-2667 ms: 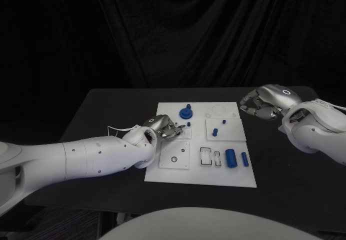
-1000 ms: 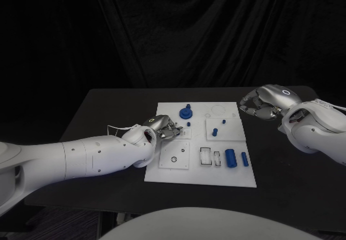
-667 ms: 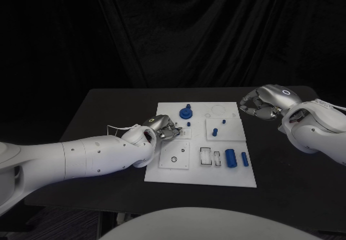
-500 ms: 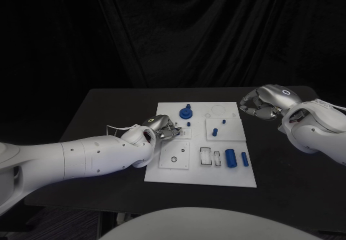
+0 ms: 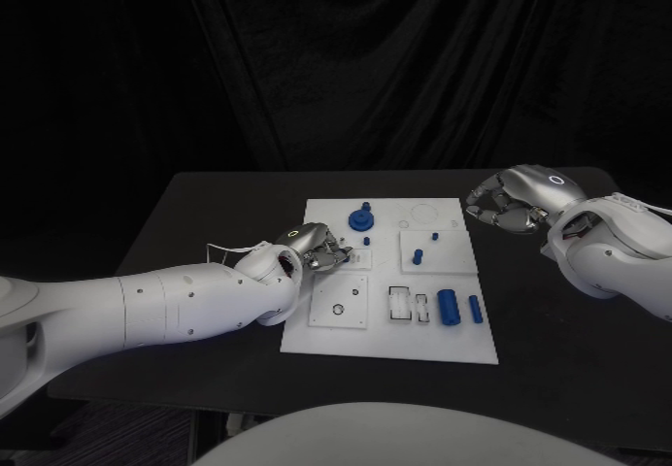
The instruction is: Assemble the parts on the task board
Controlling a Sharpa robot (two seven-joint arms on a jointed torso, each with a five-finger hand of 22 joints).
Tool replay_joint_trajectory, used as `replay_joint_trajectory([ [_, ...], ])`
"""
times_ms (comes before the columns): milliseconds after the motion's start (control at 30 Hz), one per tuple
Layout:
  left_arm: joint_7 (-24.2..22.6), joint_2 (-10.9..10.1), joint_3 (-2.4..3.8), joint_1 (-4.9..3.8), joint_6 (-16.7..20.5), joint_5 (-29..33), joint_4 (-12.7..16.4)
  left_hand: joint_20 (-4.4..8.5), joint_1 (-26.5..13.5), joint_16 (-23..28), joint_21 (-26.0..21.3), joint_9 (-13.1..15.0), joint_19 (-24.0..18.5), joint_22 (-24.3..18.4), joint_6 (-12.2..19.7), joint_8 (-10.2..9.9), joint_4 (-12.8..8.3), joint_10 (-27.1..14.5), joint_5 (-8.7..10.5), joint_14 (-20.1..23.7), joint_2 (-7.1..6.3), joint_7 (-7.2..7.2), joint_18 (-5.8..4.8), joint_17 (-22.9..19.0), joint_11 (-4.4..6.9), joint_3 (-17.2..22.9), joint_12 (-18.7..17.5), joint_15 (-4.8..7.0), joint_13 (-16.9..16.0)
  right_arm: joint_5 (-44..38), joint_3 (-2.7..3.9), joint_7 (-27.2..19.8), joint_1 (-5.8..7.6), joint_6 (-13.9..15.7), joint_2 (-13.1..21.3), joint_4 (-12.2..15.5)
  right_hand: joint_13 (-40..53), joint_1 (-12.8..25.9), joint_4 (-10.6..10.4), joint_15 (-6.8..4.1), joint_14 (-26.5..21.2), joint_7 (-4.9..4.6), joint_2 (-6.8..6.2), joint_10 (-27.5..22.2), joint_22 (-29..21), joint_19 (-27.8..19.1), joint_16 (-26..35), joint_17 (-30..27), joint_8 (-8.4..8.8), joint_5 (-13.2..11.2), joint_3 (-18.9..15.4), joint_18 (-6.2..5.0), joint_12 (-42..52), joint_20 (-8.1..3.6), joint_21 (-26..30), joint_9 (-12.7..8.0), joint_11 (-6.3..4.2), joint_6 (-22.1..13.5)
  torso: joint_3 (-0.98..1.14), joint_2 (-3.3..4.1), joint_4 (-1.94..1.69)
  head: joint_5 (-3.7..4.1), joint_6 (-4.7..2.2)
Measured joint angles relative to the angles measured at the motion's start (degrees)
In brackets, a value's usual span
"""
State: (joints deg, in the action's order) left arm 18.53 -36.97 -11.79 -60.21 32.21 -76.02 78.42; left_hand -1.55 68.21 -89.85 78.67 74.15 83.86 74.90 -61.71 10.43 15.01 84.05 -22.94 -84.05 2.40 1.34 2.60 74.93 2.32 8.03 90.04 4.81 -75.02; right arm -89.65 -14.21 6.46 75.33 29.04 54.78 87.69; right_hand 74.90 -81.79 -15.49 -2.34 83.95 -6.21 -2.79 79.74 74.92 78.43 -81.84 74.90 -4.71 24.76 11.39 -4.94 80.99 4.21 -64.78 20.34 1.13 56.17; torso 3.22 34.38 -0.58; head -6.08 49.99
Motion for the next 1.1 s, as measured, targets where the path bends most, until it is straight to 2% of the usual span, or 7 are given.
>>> replay_joint_trajectory([
  [133,-0.04,0.02,-0.01,0.01,0.00,0.00,-0.05,0.00,0.00,0.00,0.00,0.00,0.00,0.00,0.11,0.00,0.56,0.00,0.54,0.00,0.00,-0.11,0.00,0.00,0.00,0.56,0.00,0.00,0.00,0.00,0.00,0.00,-0.01,0.00,0.00,0.00,0.00,0.00,0.00,0.00,0.00,0.00,0.00,0.00,0.00,0.00,0.00,0.00,0.00,0.00,0.00,0.00,0.00,0.00,0.00,0.00,0.00,0.00,0.00,-0.01,0.01,-0.03,0.00],
  [233,-0.11,0.05,-0.01,0.02,-0.02,0.00,-0.16,0.00,-0.61,0.00,-0.37,0.00,0.00,0.00,0.11,0.00,1.19,0.00,5.31,0.00,-0.22,-0.12,0.00,0.00,0.00,0.88,0.00,0.00,0.00,0.00,0.00,0.00,-0.02,0.00,0.00,-0.01,0.00,0.00,0.00,0.00,0.00,0.00,0.00,0.00,0.00,0.00,0.00,0.00,0.00,0.00,0.00,0.00,0.00,0.00,0.00,0.00,0.00,0.00,0.00,-0.01,0.01,-0.03,0.00],
  [300,-0.13,0.05,-0.01,0.05,-0.02,0.00,-0.34,0.00,-3.09,0.00,-0.37,0.00,0.00,0.00,-0.06,0.00,1.72,0.00,8.95,0.00,-0.15,0.02,0.00,-0.01,0.00,0.03,0.00,0.00,0.00,0.00,0.00,0.00,-0.02,0.00,0.00,-0.01,0.00,0.00,0.00,0.00,0.00,0.00,0.00,0.00,0.00,0.00,0.00,0.00,0.00,0.00,0.00,0.00,0.00,0.00,0.00,0.00,0.00,0.00,0.00,-0.01,0.01,-0.07,0.00],
  [433,-0.30,0.05,0.01,0.08,-0.02,0.00,-0.48,0.00,-8.74,0.00,-0.37,0.00,0.00,0.04,-0.45,-0.69,1.76,0.00,13.11,0.00,0.22,0.20,0.00,-0.01,0.00,-3.22,0.00,0.00,0.01,0.00,0.00,0.00,-0.04,0.00,0.00,-0.01,0.00,0.00,0.00,0.00,0.00,0.00,0.00,0.00,-0.01,0.00,0.00,0.00,0.00,0.00,0.00,0.00,0.00,0.00,0.00,0.01,0.00,0.00,0.00,-0.01,0.03,-0.10,0.00],
  [867,-0.67,0.02,0.06,0.19,0.17,0.00,-0.59,-0.14,-15.84,0.00,-0.60,0.01,0.13,0.04,-0.74,-1.98,1.83,-0.16,17.14,0.00,1.79,0.31,-0.01,-0.01,-0.15,-9.61,0.00,0.00,0.01,0.00,0.00,-0.01,-0.07,-0.01,0.11,0.00,0.00,0.00,0.00,0.00,0.00,0.00,0.00,0.00,-0.01,0.00,0.00,0.00,0.00,0.00,0.32,0.00,0.00,0.00,0.00,0.01,0.00,0.00,0.00,0.02,0.04,-0.07,0.00],
  [933,-0.72,0.01,0.07,0.21,0.20,-0.01,-0.59,-0.22,-17.73,0.00,-0.60,0.01,0.22,0.04,-0.60,-1.98,1.88,-0.17,18.02,0.00,2.62,0.45,-0.01,-0.01,-0.23,-11.14,0.00,0.00,0.01,0.00,0.00,-0.01,-0.07,-0.01,0.12,0.00,0.00,0.00,0.00,0.00,0.00,0.00,0.00,0.00,-0.01,0.00,0.00,0.00,0.00,0.00,0.32,0.00,0.00,0.00,0.00,0.01,0.00,0.00,0.00,0.02,0.04,-0.03,0.00],
  [1100,-1.15,-0.01,0.06,0.27,0.39,-0.02,-0.60,-0.22,-21.48,0.00,-0.83,0.01,0.22,0.03,-0.01,-2.29,1.85,-0.01,18.01,0.19,5.62,1.04,-0.01,-0.02,-0.40,-14.80,0.00,-0.23,0.01,0.00,0.00,-0.01,-0.10,-0.01,0.12,0.00,0.00,0.00,0.00,0.00,0.00,0.03,0.00,0.00,-0.01,0.00,0.00,0.00,0.00,0.23,0.32,0.00,0.00,0.00,0.00,0.01,0.00,0.03,0.00,0.02,0.04,-0.13,0.00],
])
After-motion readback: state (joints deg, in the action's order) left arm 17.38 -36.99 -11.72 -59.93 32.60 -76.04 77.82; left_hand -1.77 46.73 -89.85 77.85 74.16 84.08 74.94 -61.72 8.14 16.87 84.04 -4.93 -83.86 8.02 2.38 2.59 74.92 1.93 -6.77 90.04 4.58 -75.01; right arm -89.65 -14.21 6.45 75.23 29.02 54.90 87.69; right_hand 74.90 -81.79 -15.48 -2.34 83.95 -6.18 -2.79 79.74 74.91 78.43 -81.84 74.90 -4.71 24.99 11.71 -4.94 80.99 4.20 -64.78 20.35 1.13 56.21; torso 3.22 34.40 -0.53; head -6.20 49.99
